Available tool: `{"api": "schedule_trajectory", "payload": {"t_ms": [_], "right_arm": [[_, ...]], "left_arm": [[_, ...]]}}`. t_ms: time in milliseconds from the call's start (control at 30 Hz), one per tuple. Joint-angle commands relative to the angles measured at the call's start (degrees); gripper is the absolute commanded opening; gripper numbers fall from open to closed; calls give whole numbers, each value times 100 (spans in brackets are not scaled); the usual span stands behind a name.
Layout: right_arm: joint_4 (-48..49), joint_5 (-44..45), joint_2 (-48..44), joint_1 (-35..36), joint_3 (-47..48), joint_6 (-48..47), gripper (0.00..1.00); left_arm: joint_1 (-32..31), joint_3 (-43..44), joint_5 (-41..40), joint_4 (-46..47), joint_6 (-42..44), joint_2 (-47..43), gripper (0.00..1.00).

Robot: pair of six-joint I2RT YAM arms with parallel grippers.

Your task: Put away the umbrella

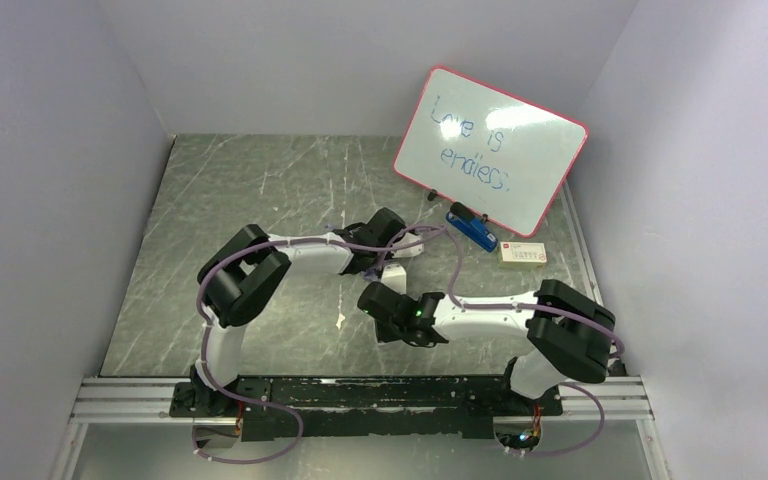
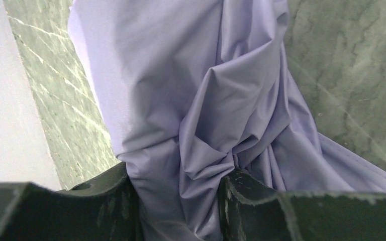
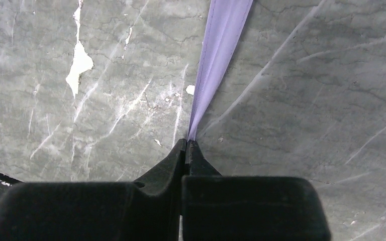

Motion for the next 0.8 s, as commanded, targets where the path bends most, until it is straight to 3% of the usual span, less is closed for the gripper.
{"api": "schedule_trajectory", "payload": {"t_ms": [0, 133, 367, 600, 767], "right_arm": [[-952, -696, 272, 233, -430, 284, 0], [-680, -612, 83, 234, -526, 250, 0], [-167, -308, -576, 227, -655, 111, 20], [-200, 43, -1119, 221, -804, 268, 28], [-705, 1009, -2197, 223, -930, 550, 33]], "left_arm": [[-29, -632, 280, -241, 44, 313, 5], [-69, -798, 244, -102, 47, 288, 5], [-308, -1027, 136, 70, 41, 327, 5], [-562, -1364, 18, 327, 64, 267, 5], [-611, -1517, -77, 473, 108, 259, 5]]}}
